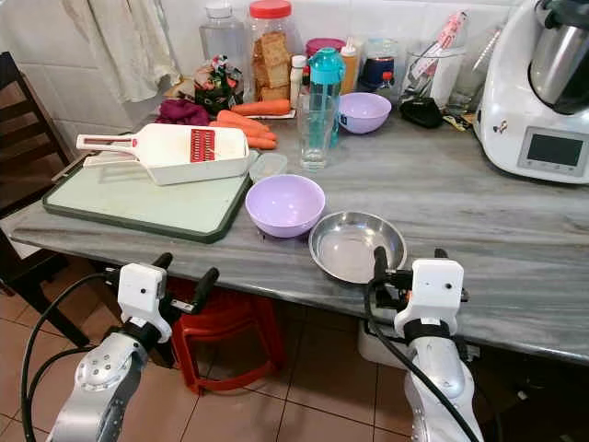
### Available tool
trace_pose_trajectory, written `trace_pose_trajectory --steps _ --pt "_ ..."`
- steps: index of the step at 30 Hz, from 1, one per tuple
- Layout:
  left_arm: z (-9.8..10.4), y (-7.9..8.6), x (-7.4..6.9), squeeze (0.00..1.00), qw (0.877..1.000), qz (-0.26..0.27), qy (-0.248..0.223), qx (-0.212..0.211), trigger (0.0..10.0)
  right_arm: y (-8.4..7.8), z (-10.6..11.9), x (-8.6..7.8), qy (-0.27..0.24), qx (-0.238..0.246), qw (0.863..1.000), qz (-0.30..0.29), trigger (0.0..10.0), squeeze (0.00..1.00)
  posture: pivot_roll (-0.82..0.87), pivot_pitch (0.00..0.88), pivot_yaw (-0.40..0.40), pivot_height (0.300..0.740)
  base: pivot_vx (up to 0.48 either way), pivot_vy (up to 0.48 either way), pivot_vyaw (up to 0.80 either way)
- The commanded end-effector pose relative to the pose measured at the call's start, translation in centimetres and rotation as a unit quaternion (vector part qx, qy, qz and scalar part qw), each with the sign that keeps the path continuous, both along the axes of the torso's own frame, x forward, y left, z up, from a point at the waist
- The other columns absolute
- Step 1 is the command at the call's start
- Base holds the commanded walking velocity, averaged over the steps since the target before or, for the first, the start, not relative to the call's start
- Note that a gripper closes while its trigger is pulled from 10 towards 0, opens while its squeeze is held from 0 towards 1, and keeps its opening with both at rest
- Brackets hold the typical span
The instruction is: Setting the table
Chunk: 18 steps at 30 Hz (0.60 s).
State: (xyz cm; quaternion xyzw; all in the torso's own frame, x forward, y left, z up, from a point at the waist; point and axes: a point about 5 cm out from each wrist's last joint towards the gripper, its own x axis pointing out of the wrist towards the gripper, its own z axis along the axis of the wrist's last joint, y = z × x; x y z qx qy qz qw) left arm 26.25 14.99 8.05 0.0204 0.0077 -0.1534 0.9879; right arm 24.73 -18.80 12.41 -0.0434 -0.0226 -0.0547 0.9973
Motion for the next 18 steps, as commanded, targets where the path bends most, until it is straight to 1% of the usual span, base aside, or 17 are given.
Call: trace_pose_trajectory --steps 1,10,13,18 --pt "0.33 -0.09 0.26 0.0 1.0 0.004 -0.005 0.004 10.0 0.05 0.38 0.12 -0.005 0.001 1.0 0.002 10.0 0.0 -0.05 0.0 0.04 0.74 0.0 0.0 0.0" --pt "0.27 -0.26 0.35 0.0 1.0 0.005 -0.002 0.005 10.0 0.4 0.25 0.18 0.0 0.004 1.0 0.007 10.0 0.0 -0.05 0.0 0.038 0.74 0.0 0.0 0.0" --pt "0.27 -0.25 0.37 0.0 1.0 0.008 -0.002 0.006 10.0 0.34 0.26 0.18 0.0 0.006 1.0 0.006 10.0 0.0 -0.05 0.0 0.038 0.74 0.0 0.0 -0.43" --pt "0.28 -0.15 0.45 0.0 1.0 0.018 -0.002 0.012 10.0 0.36 0.18 0.17 0.0 0.003 1.0 0.008 10.0 0.0 -0.05 0.0 0.037 0.74 0.0 0.0 0.0"
